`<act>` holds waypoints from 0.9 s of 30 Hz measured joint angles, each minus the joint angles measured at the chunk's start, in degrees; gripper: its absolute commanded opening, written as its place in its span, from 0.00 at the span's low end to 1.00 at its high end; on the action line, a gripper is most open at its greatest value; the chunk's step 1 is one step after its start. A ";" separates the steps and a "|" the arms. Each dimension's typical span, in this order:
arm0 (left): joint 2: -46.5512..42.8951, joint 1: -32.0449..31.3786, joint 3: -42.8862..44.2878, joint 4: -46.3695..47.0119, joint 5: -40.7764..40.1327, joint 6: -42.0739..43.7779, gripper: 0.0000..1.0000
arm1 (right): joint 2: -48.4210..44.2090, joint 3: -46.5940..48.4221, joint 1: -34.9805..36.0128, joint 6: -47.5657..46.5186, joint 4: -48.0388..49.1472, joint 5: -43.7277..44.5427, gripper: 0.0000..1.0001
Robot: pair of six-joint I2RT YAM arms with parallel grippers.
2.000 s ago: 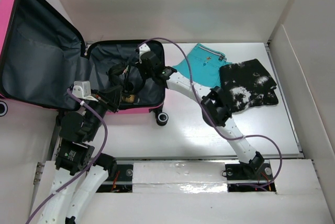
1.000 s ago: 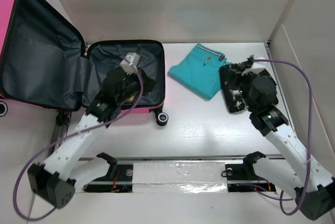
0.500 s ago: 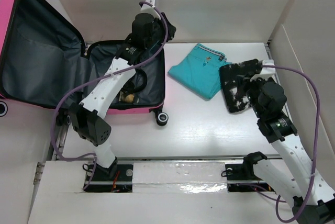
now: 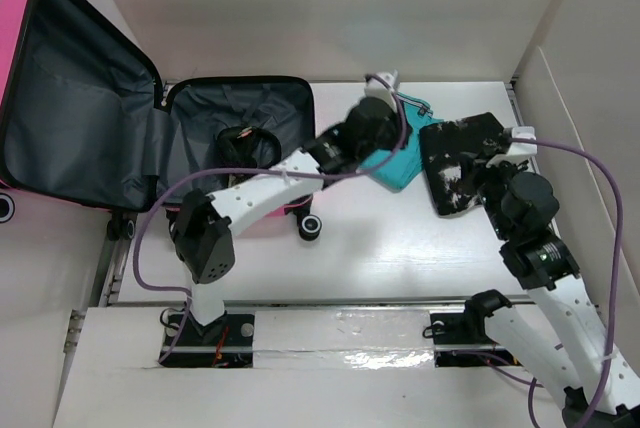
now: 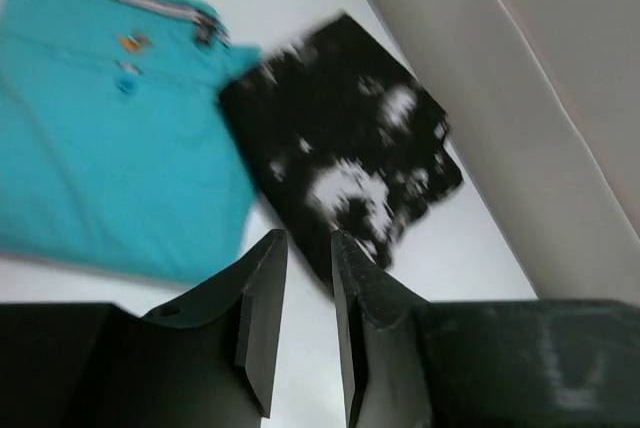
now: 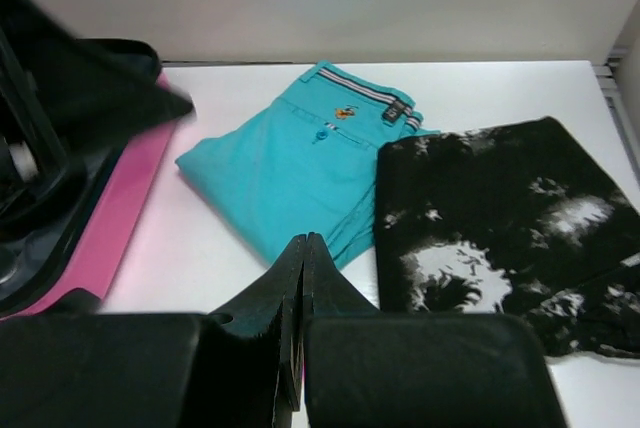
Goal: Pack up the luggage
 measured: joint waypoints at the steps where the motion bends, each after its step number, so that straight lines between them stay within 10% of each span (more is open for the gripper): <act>1: 0.22 -2.19 -1.27 0.39 -0.66 -1.11 0.20 | -0.50 0.35 0.00 0.02 -0.74 0.81 0.00; 6: 1.40 -7.80 -9.18 3.52 -2.78 -9.07 0.22 | -3.10 2.95 0.00 0.48 -3.87 4.72 0.25; 11: 8.31 -7.54 -11.43 6.84 -2.89 -16.24 0.44 | -5.44 7.43 0.00 -0.11 -5.84 5.79 0.44; 18: 22.45 -7.34 -3.30 7.39 -0.52 -21.90 0.72 | -7.48 8.46 0.00 -1.16 -6.88 5.11 0.50; 27: 32.92 -6.19 8.41 7.02 2.05 -28.50 0.71 | -8.15 8.39 0.00 -1.60 -7.76 2.05 0.50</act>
